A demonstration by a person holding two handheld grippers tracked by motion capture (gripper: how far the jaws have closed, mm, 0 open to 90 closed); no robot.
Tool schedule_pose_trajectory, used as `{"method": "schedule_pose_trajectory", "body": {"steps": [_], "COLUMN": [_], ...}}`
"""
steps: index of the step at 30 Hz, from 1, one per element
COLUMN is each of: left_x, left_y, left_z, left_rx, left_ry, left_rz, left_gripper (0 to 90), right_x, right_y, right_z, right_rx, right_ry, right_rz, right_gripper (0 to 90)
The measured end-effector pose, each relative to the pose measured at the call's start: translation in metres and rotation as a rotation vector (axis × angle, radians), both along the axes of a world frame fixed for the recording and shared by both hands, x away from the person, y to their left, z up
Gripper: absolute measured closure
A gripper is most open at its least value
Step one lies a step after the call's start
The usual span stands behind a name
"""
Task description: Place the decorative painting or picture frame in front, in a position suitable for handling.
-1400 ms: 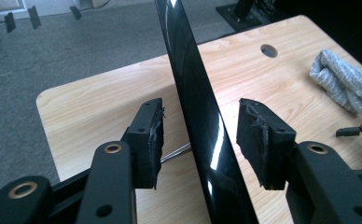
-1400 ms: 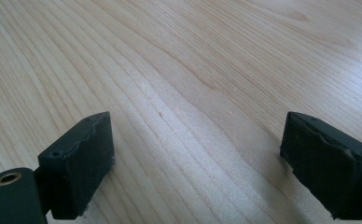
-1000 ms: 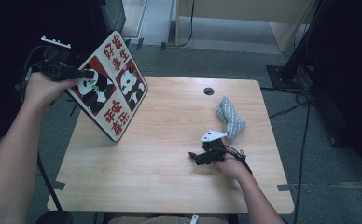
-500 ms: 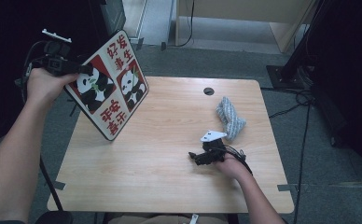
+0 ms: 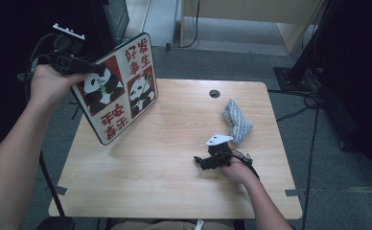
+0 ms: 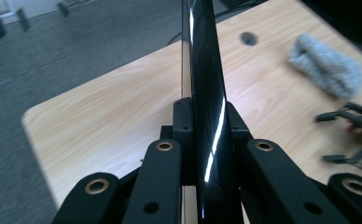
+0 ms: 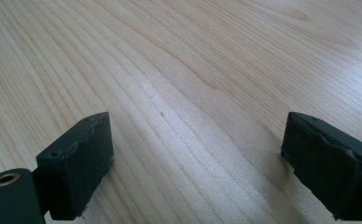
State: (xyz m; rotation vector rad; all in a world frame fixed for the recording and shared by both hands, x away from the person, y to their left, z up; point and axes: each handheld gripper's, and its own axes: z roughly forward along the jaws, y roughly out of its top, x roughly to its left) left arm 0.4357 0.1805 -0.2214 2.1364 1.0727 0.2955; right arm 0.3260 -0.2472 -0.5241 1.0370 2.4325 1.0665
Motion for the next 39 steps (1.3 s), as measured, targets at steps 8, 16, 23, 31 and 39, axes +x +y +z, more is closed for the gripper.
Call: {"method": "schedule_pose_trajectory", "body": {"steps": [8, 16, 23, 31, 39], "left_x": [-0.026, -0.042, -0.053, -0.057, -0.057], "left_y": [-0.018, -0.045, -0.063, -0.066, -0.064], "left_z": [-0.003, -0.02, -0.031, -0.04, -0.041], "left_rx": [-0.08, -0.09, -0.108, -0.214, -0.199], "left_ry": [-0.015, -0.002, 0.011, 0.027, 0.028], "left_rz": [-0.104, -0.187, -0.224, -0.232, -0.25], "left_gripper": [81.9, 81.7, 81.5, 80.1, 80.4], "right_x": [0.0, 0.0, 0.0, 0.0, -0.001], "right_y": [0.0, 0.0, 0.0, 0.0, 0.0], "right_z": [0.0, 0.0, 0.0, 0.0, 0.0], "right_rx": [-0.001, 0.0, 0.0, -0.001, -0.002], "right_ry": [0.001, 0.001, 0.003, 0.004, 0.005], "right_rz": [0.001, 0.0, -0.002, 0.001, -0.001], "right_gripper": [8.9, 8.9, 8.9, 8.5, 8.5]}}
